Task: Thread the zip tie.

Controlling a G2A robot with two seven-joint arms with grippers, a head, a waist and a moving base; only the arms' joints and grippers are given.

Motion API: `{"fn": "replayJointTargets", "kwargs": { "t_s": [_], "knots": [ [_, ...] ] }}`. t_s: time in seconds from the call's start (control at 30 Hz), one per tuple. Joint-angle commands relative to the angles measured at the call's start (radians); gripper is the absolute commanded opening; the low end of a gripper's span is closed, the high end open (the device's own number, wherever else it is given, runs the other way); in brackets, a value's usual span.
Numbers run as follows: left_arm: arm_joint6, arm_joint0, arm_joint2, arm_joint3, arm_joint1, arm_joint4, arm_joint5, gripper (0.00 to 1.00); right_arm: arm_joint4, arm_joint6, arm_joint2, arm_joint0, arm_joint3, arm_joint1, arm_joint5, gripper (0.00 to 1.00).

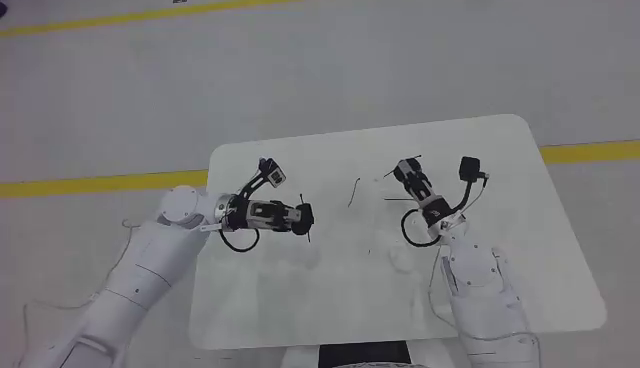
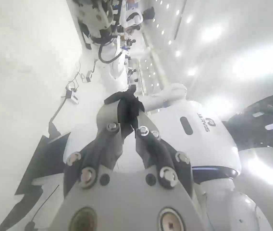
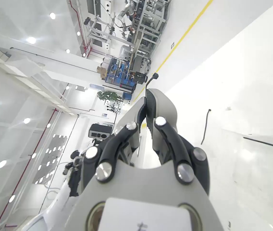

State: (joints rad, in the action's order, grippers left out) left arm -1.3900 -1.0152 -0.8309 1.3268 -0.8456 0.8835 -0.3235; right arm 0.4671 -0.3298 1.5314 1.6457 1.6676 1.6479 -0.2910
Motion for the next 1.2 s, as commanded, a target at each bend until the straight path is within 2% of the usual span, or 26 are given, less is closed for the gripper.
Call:
{"fn": "replayJointTargets", "kwargs": {
  "t_s": [0.0, 0.3, 0.33, 0.4, 0.43, 0.53, 0.57, 0.63, 0.9, 1.03, 1.17],
  "knots": [
    [0.0, 0.032, 0.061, 0.005, 0.018, -0.023, -0.017, 0.0, 0.0, 0.001, 0.0, -0.001, -0.002, -0.001, -0.008, 0.0],
    [0.0, 0.032, 0.061, 0.005, 0.018, -0.023, -0.017, 0.0, 0.0, 0.001, 0.0, -0.001, -0.002, -0.001, -0.008, 0.0],
    [0.006, 0.025, 0.066, 0.009, 0.016, -0.015, -0.008, 0.0, 0.0, 0.001, 0.0, -0.001, -0.002, -0.001, -0.008, 0.0],
    [0.0, 0.01, 0.068, 0.02, 0.013, 0.035, -0.017, 0.0, 0.0, 0.001, 0.0, -0.001, -0.002, -0.001, -0.008, 0.0],
    [0.0, 0.001, 0.078, 0.041, 0.01, 0.083, -0.017, 0.0, 0.0, 0.001, 0.0, -0.001, -0.002, -0.001, -0.008, 0.0],
    [0.0, 0.0, 0.097, 0.075, 0.012, 0.15, -0.017, 0.0, 0.0, 0.001, 0.0, -0.001, -0.002, -0.001, -0.008, 0.0],
    [0.0, 0.001, 0.101, 0.074, 0.014, 0.163, -0.017, 0.0, 0.0, 0.001, 0.0, -0.001, -0.002, -0.001, -0.008, 0.0],
    [0.0, 0.01, 0.122, 0.087, 0.017, 0.156, -0.017, 0.0, 0.0, 0.001, 0.0, -0.001, -0.002, -0.001, -0.008, 0.0],
    [0.0, 0.055, 0.213, 0.093, 0.028, 0.186, -0.017, 0.0, 0.0, 0.001, 0.0, -0.001, -0.002, -0.001, -0.008, 0.0],
    [0.0, 0.073, 0.233, 0.078, 0.034, 0.193, -0.017, 0.0, 0.0, 0.001, 0.0, -0.001, -0.002, -0.001, -0.008, 0.0],
    [0.0, 0.073, 0.233, 0.078, 0.034, 0.193, -0.017, 0.0, 0.0, 0.001, 0.0, -0.001, -0.002, -0.001, -0.008, 0.0]
  ]
}}
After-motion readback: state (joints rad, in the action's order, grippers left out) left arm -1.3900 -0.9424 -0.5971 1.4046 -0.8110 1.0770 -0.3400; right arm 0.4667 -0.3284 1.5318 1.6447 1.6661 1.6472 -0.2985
